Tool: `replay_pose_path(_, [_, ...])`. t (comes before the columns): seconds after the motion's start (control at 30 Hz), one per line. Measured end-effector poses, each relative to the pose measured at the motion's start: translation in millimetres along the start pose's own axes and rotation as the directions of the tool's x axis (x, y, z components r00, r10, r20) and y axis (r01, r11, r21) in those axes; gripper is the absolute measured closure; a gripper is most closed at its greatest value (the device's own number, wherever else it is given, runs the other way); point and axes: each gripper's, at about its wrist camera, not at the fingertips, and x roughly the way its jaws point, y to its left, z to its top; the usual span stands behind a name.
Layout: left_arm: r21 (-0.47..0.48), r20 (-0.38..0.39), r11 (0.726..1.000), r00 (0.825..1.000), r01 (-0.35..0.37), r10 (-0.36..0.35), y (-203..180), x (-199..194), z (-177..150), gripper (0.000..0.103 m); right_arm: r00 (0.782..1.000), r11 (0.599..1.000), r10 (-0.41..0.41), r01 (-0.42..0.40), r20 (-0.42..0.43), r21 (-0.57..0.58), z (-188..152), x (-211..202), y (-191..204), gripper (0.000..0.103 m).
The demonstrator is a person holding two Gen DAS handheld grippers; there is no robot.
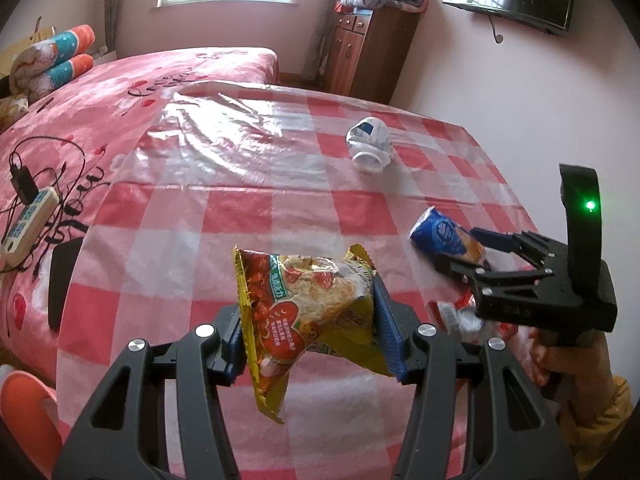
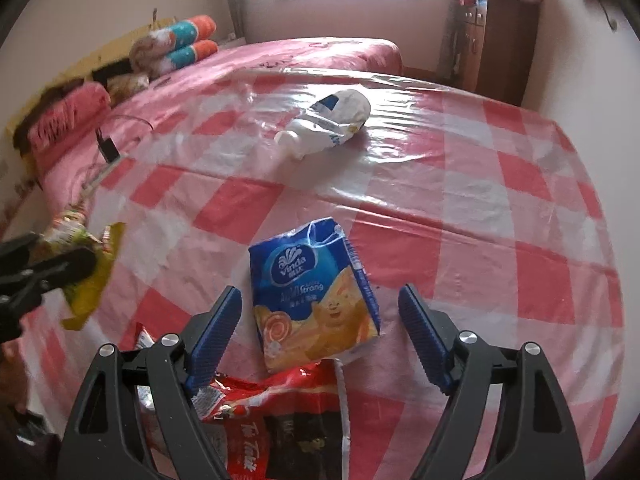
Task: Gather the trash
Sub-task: 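Grasp the blue Vinda tissue pack with the right gripper and lift it, then carry the noodle bag with the left gripper while the right carries the tissue pack to the bucket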
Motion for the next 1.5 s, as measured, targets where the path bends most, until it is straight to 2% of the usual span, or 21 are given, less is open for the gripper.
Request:
replay_pose_path(0.07, [-0.007,-0.003,1.000,1.000,-0.002,0.002,4,-2,-5,0.048,1.000,1.000,-0.023,0.023,0.005,-0.011,-1,0,1,0.044])
replay_pose_path(0.13, [-0.012,-0.004,1.000,1.000,-0.003,0.003,8,-4,-9,0.048,0.999,0.999,-0.039,0.039,0.010,-0.018,-2,-1,1,0.047])
replay_pose_path(0.33, [-0.033,0.008,0.999,1.000,0.000,0.000,20,-13,-17,0.048,0.997,0.997,-0.070,0.071,0.039,-0.015,-4,-5,6,0.067])
replay_pose_path(0.43, [-0.033,0.014,0.999,1.000,0.001,-0.001,23,-17,-20,0.048,0.996,0.998,-0.070,0.070,0.053,-0.004,-3,-8,5,0.071])
replay_pose_path(0.77, [-0.051,0.041,0.998,0.999,0.024,-0.022,34,-33,-27,0.048,0.985,0.995,-0.074,0.062,0.157,0.079,6,-42,0,0.074])
replay_pose_path(0.87, [-0.053,0.058,0.998,0.998,0.028,-0.025,37,-40,-27,0.048,0.983,0.994,-0.053,0.036,0.175,0.100,8,-50,0,0.074])
replay_pose_path(1.17, [-0.073,0.097,0.997,0.995,0.017,-0.010,53,-67,-35,0.048,0.974,0.985,0.088,-0.116,0.210,0.125,14,-74,23,0.073])
replay_pose_path(1.37, [-0.100,0.111,0.995,0.994,-0.011,0.022,70,-84,-43,0.048,0.958,0.971,0.204,-0.223,0.201,0.080,16,-81,65,0.073])
replay_pose_path(1.5, [-0.120,0.116,0.992,0.992,-0.035,0.049,84,-94,-50,0.048,0.938,0.949,0.301,-0.312,0.170,0.038,15,-80,100,0.073])
